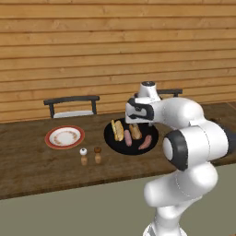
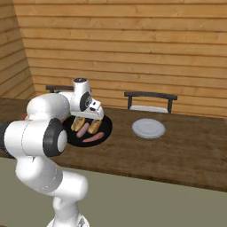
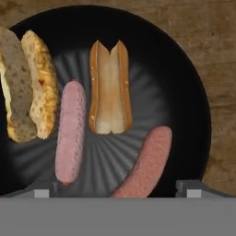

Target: Place one bun and one sausage from the bowl on each plate.

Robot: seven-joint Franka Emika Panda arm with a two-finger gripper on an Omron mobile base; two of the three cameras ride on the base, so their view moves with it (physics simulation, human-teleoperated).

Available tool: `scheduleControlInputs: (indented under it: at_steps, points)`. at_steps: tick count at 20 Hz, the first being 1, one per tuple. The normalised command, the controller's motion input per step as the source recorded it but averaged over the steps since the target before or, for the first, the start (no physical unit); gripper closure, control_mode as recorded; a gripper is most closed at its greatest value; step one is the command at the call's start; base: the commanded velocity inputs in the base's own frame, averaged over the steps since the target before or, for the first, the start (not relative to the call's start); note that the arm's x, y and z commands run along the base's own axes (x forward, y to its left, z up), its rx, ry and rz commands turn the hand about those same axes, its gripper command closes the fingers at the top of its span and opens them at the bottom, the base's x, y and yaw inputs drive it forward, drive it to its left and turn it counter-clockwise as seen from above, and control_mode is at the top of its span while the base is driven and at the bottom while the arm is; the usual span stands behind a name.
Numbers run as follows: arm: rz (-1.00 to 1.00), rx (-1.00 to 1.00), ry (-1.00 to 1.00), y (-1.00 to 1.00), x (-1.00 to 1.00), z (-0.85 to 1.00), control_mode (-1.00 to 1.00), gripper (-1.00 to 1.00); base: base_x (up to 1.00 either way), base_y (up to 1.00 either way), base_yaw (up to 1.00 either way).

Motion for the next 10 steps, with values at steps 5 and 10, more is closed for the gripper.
scheduleControlInputs:
  at_steps: [5, 10]
  points:
    - [0.0, 0.0, 0.03, 0.0, 0.53, -0.41, -1.0, -1.0, 0.0, 0.0, 0.0]
    - [0.0, 0.0, 0.02, 0.0, 0.49, -0.39, -1.0, -1.0, 0.0, 0.0, 0.0]
